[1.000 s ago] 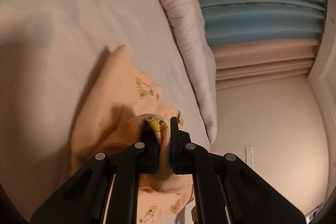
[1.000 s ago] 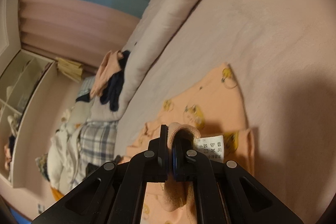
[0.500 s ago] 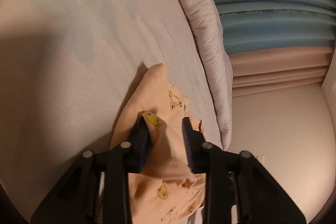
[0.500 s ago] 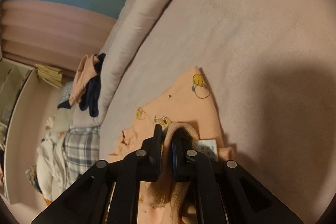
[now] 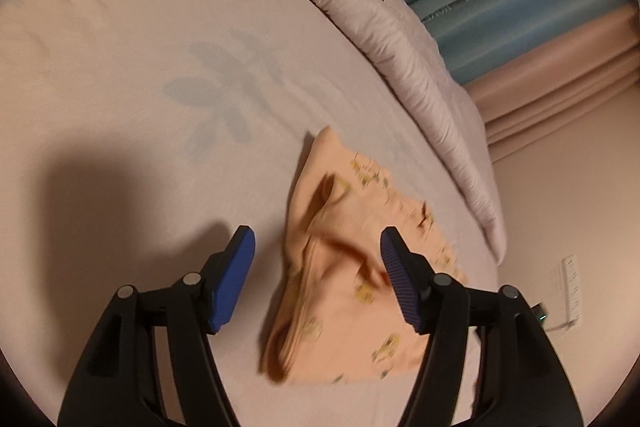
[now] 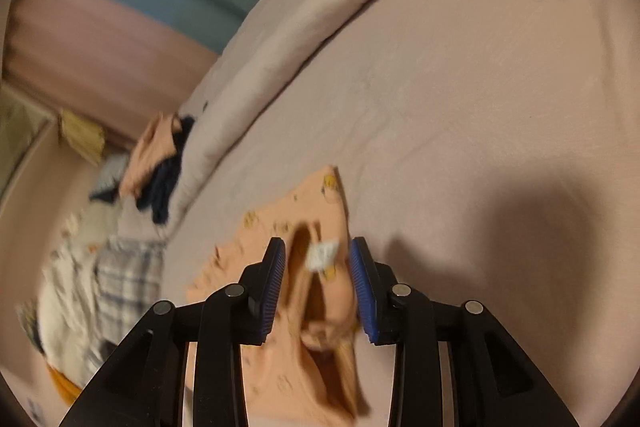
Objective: Fold small clothes
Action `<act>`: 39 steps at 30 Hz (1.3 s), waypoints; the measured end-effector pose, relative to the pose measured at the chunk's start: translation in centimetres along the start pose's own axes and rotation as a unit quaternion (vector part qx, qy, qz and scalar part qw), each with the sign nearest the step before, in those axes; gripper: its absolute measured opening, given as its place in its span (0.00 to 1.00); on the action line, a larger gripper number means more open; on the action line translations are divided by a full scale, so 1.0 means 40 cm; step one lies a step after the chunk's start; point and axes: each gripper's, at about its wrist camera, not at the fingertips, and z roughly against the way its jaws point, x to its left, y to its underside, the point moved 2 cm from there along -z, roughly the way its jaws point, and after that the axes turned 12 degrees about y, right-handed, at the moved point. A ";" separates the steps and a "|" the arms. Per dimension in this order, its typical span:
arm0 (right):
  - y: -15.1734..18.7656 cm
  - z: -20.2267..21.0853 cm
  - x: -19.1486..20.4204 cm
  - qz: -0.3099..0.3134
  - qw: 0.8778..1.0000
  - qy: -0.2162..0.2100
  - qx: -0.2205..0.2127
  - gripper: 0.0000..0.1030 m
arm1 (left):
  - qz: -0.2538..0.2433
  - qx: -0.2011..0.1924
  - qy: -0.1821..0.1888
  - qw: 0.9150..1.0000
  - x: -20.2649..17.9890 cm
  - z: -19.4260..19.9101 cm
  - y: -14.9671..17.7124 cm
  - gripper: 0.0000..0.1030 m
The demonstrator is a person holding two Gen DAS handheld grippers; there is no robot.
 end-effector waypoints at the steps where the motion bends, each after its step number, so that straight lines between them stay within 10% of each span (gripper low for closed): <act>1: 0.011 0.005 0.013 0.019 1.000 0.006 0.001 0.33 | -0.009 0.004 -0.009 1.000 -0.002 0.006 0.010 0.65; 10: 0.143 -0.009 0.185 0.252 0.963 0.097 0.000 0.45 | -0.119 0.025 -0.043 0.992 -0.076 0.006 0.084 0.79; 28: 0.248 -0.082 0.333 0.388 0.921 -0.016 0.040 0.31 | -0.189 0.137 0.026 0.972 -0.147 -0.218 0.142 0.79; 39: 0.059 -0.269 0.438 0.334 0.942 0.031 0.009 0.31 | -0.071 0.078 0.085 0.991 -0.144 -0.310 -0.065 0.79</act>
